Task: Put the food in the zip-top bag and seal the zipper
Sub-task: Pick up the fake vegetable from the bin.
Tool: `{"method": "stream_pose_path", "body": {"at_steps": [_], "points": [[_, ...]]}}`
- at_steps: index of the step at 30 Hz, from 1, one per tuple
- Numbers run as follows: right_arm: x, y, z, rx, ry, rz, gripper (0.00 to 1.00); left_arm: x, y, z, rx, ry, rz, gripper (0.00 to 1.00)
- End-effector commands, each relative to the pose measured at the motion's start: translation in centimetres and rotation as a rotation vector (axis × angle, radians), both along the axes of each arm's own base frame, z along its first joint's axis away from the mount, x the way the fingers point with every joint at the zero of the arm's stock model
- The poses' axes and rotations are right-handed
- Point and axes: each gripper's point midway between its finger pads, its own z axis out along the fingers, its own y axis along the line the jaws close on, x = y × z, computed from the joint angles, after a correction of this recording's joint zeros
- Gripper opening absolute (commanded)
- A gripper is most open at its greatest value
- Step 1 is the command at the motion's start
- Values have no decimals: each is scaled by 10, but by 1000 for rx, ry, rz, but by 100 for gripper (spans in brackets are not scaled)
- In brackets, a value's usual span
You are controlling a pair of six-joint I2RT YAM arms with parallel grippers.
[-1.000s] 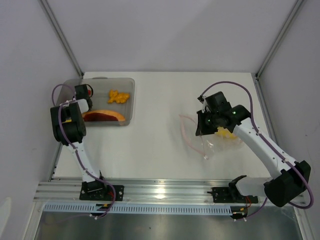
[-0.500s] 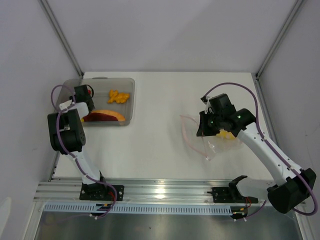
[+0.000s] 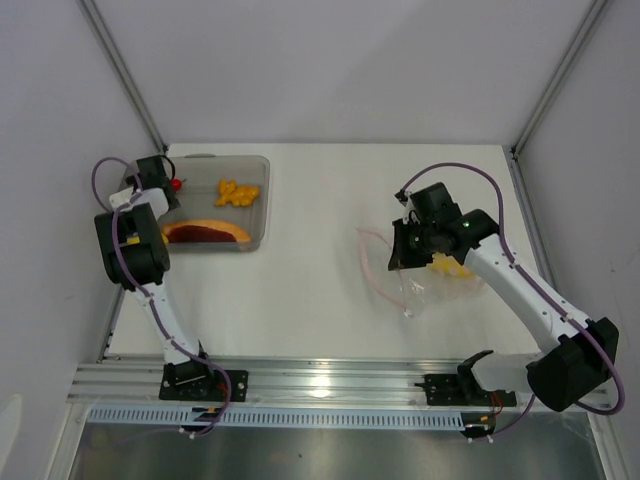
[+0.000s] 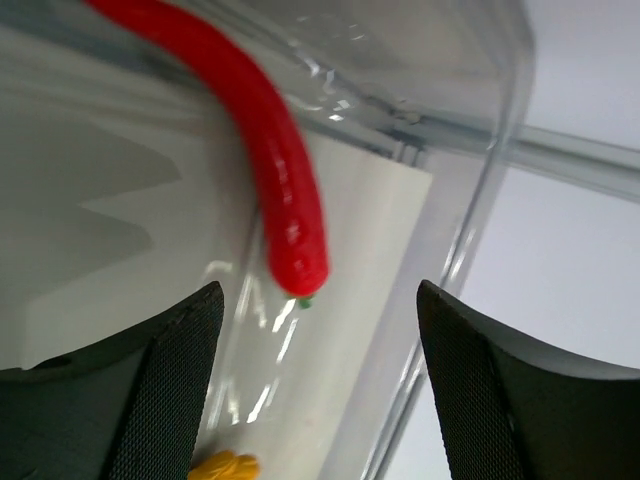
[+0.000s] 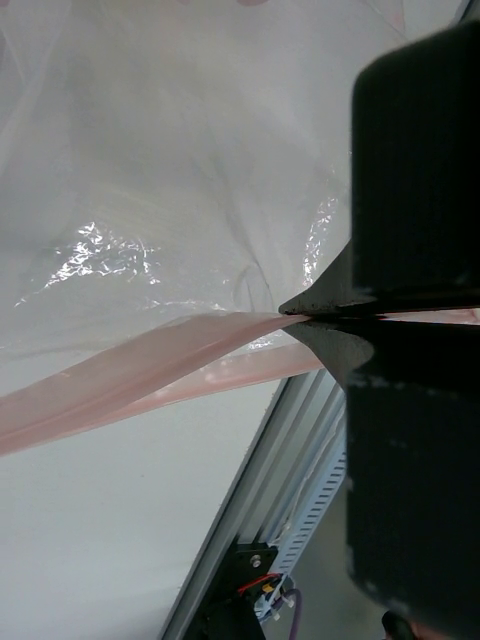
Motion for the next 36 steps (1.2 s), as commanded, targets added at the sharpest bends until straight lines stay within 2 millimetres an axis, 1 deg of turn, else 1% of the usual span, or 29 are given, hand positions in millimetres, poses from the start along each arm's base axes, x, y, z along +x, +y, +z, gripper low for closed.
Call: {"method": "stream_pose_path", "body": {"at_steps": [1, 2, 3, 4, 6, 7, 8, 9, 10, 13, 15, 16, 17, 21, 26, 32, 36], "points": [[14, 10, 14, 42, -41, 7, 0, 10, 18, 1, 13, 1, 33, 80], [15, 10, 13, 41, -38, 8, 0, 12, 17, -1, 12, 3, 34, 80], [15, 10, 11, 38, -33, 8, 0, 16, 20, 3, 11, -4, 38, 80], [16, 10, 10, 36, -33, 7, 0, 18, 20, -4, 5, 3, 41, 80], [17, 9, 8, 31, -29, 9, 0, 22, 22, -4, 1, -3, 49, 80], [19, 7, 8, 31, -27, 4, 0, 22, 22, -10, -5, 5, 52, 80], [18, 7, 8, 32, -24, 6, 0, 23, 22, -11, -6, 8, 54, 79], [19, 6, 8, 31, -26, 7, 0, 27, 24, -6, -1, -1, 57, 79], [20, 5, 7, 31, -23, 3, 0, 24, 24, -12, -8, 18, 62, 79], [23, 2, 4, 29, -18, -6, 0, 27, 26, -11, -12, 7, 81, 78], [23, 3, 3, 33, -16, -2, 0, 28, 27, -16, -19, 18, 87, 78], [23, 3, 2, 35, -11, -5, 0, 31, 28, -13, -21, 8, 90, 77], [22, 4, 2, 40, -6, -3, 0, 30, 27, -18, -29, 26, 93, 77], [24, 5, 2, 45, -8, -5, 0, 30, 29, -25, -37, 37, 106, 73], [25, 4, 3, 42, -6, -10, 0, 30, 33, -25, -38, 32, 131, 72], [29, 4, 9, 47, -22, -16, 0, 28, 43, -22, 13, 61, 127, 68], [28, 3, 6, 41, -16, -20, 0, 30, 46, -22, 24, 62, 129, 66]]}}
